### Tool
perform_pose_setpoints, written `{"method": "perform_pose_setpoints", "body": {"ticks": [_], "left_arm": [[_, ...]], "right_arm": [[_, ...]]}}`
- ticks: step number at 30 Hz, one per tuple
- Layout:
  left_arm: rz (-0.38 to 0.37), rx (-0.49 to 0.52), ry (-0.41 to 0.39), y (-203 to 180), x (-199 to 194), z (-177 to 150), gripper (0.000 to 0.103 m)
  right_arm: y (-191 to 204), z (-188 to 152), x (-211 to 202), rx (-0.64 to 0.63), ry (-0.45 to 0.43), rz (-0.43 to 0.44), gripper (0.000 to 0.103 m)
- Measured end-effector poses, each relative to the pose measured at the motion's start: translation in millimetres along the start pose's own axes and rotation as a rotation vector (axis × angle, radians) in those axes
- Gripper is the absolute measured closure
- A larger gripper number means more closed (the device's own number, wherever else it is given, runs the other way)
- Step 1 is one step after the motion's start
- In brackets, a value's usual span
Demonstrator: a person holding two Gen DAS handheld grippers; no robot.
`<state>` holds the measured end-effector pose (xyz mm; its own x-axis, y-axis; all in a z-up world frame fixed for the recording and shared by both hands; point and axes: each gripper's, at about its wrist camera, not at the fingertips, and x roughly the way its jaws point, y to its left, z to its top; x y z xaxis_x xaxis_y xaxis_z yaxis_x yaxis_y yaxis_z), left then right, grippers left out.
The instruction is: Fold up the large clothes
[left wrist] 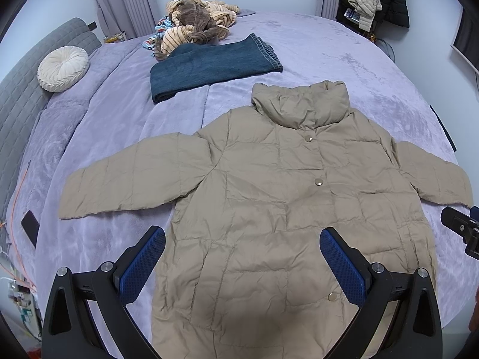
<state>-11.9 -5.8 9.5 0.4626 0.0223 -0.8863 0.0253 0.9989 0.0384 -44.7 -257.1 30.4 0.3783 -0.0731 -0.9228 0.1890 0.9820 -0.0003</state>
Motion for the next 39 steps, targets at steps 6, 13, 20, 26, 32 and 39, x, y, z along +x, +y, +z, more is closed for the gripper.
{"method": "perform_pose_setpoints", "body": {"ticks": [6,13,20,26,32,39], "left_arm": [[0.000,-0.001,0.000,1.4,-0.4,-0.7,0.000],[0.000,-0.001,0.001,1.6,-0.6,-0.9,0.000],[0.000,0.000,0.002,2.0,-1.0,-1.3,0.000],[0.001,-0.002,0.004,3.7,-0.4,-2.9,0.000],[0.001,-0.002,0.004,4.3,-0.7,-3.7,0.000],[0.002,-0.004,0.004,4.8,-0.2,-4.1,0.000]], "right_arm": [[-0.5,0.2,-0.3,0.000,0.000,0.001,0.000],[0.3,0.1,-0.1,0.000,-0.001,0.000,0.000],[1.2,0.2,1.2,0.000,0.000,0.000,0.000],[1.6,0.3,1.1,-0.003,0.000,0.000,0.000],[2.5,0.4,1.3,-0.004,-0.001,0.000,0.000],[3.7,0.8,1.9,-0.006,0.001,0.001,0.000]]}}
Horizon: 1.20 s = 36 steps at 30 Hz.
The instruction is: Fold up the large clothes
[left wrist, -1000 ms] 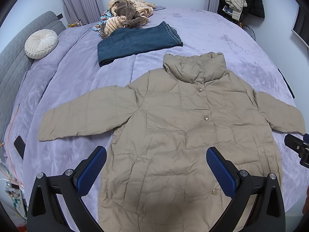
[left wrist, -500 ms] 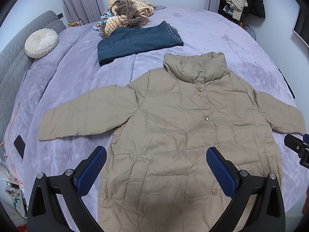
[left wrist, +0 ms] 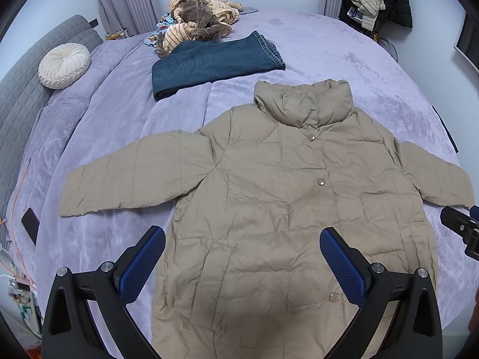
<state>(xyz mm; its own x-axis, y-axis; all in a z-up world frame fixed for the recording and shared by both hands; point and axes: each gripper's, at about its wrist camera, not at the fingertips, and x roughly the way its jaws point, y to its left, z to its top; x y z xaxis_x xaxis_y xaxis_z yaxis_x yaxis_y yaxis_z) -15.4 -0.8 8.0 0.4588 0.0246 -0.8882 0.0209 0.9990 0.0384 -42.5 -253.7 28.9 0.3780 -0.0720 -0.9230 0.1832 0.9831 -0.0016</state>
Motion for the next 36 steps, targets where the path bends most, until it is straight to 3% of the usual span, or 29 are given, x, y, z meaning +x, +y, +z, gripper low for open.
{"method": "perform_pose_setpoints", "body": {"ticks": [22,36], "left_arm": [[0.001,-0.001,0.010,3,4,-6,0.000],[0.020,-0.012,0.035,-7,16,7,0.000]], "right_arm": [[1,1,3,0.000,0.003,-0.001,0.000],[-2,10,19,-0.014,0.023,0.017,0.000]]}}
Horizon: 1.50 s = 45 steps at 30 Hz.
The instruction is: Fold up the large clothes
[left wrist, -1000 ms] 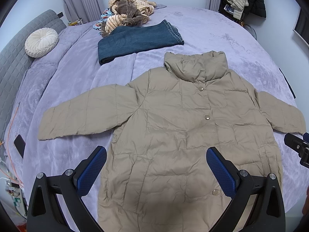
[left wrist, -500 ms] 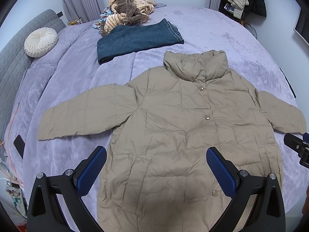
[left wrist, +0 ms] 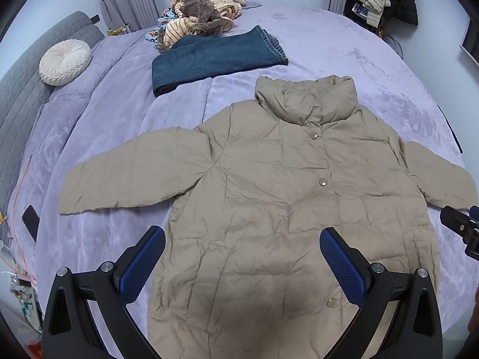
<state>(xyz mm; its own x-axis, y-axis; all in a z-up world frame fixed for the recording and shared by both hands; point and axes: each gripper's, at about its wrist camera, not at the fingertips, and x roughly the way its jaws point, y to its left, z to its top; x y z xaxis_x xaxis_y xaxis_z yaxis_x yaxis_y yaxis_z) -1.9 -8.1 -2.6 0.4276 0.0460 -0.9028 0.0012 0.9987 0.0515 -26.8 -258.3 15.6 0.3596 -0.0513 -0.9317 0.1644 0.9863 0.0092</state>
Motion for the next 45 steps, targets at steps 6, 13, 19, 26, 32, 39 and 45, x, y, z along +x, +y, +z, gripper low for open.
{"method": "perform_pose_setpoints", "body": {"ticks": [6,13,19,26,32,39,45], "left_arm": [[0.021,-0.009,0.009,-9,-2,2,0.000],[0.014,-0.042,0.025,-21,-5,2,0.000],[-0.056,-0.159,0.076,-3,12,-9,0.000],[-0.141,-0.379,0.078,92,50,-22,0.000],[-0.164,-0.548,0.041,204,110,-29,0.000],[-0.214,-0.802,0.052,327,206,-41,0.000],[-0.255,-0.847,-0.070,365,222,-7,0.000]], "right_arm": [[-8,4,3,-0.010,0.008,0.015,0.000],[-21,10,8,-0.020,0.025,0.049,0.000],[-22,13,21,-0.046,0.047,0.132,0.000],[17,12,42,-0.069,0.046,0.248,0.000],[82,5,80,-0.099,0.095,0.288,0.000],[157,-16,135,-0.106,0.217,0.347,0.000],[202,-7,158,-0.074,0.203,0.418,0.000]]}}
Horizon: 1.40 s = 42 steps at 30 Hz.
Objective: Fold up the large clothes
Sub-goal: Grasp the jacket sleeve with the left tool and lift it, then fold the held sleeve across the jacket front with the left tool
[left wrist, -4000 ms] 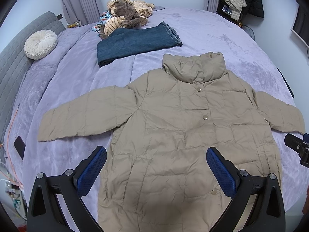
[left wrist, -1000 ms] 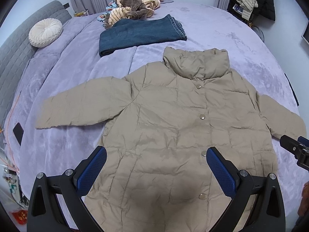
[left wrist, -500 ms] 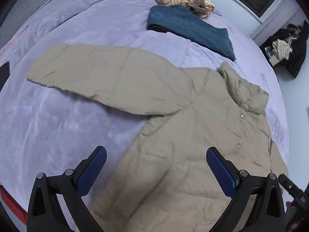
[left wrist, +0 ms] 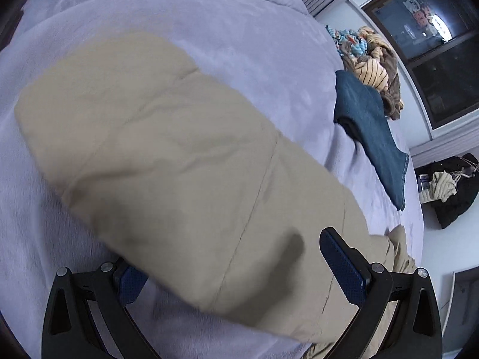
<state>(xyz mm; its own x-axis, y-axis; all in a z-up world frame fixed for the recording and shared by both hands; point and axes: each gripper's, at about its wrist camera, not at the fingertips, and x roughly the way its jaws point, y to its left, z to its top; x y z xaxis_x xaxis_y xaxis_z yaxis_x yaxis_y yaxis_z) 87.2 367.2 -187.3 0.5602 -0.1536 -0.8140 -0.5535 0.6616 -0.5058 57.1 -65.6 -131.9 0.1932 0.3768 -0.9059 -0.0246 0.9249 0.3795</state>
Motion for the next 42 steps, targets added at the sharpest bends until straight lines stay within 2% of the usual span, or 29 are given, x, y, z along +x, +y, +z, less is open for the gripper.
{"method": "perform_pose_setpoints", "body": {"ticks": [1,3,5,6,8,10,11,12,14,17,23,27,29,31,34,36,39,42], "left_arm": [[0.012,0.021,-0.025,-6,2,7,0.003],[0.049,0.055,-0.053,-13,13,21,0.023],[0.051,0.076,-0.025,-15,30,35,0.088],[0.027,0.077,-0.007,-15,33,38,0.094],[0.039,0.103,-0.037,-20,24,41,0.094],[0.066,0.190,-0.098,-31,0,38,0.094],[0.077,0.247,-0.129,-40,-13,37,0.094],[0.078,0.288,-0.152,-46,-26,33,0.094],[0.073,0.373,-0.195,-63,-50,28,0.094],[0.027,0.495,-0.247,-101,-79,17,0.094],[-0.127,0.697,-0.256,-187,-102,-30,0.094],[-0.243,0.806,-0.224,-257,-98,-77,0.094],[-0.285,0.858,-0.191,-288,-90,-105,0.094],[-0.314,0.910,-0.148,-314,-77,-136,0.094],[-0.303,1.003,-0.073,-347,-44,-193,0.094],[-0.256,1.069,-0.011,-360,-12,-231,0.094],[-0.176,1.135,0.065,-364,29,-277,0.094],[-0.080,1.206,0.087,-353,59,-305,0.094]], "right_arm": [[5,5,4,-0.001,-0.010,0.010,0.000],[16,15,10,-0.006,-0.033,0.032,0.000],[25,26,16,-0.007,-0.055,0.053,0.000],[29,32,20,-0.003,-0.062,0.061,0.000],[35,42,27,0.017,-0.082,0.078,0.001],[40,51,31,0.041,-0.117,0.125,0.022],[43,56,38,0.053,-0.113,0.149,0.061],[45,59,45,0.069,-0.101,0.168,0.086],[50,65,62,0.094,-0.084,0.204,0.090],[60,64,88,0.085,-0.044,0.249,0.094],[69,49,124,0.022,0.006,0.203,0.094],[60,48,106,0.006,0.034,0.262,0.095],[40,42,81,0.026,0.006,0.273,0.094],[12,32,51,0.048,-0.042,0.235,0.094],[-42,16,3,0.091,-0.121,0.145,0.094],[-81,6,-26,0.136,-0.165,0.086,0.094],[-125,-8,-52,0.182,-0.194,0.025,0.095],[-155,-19,-64,0.216,-0.199,-0.004,0.095]]}}
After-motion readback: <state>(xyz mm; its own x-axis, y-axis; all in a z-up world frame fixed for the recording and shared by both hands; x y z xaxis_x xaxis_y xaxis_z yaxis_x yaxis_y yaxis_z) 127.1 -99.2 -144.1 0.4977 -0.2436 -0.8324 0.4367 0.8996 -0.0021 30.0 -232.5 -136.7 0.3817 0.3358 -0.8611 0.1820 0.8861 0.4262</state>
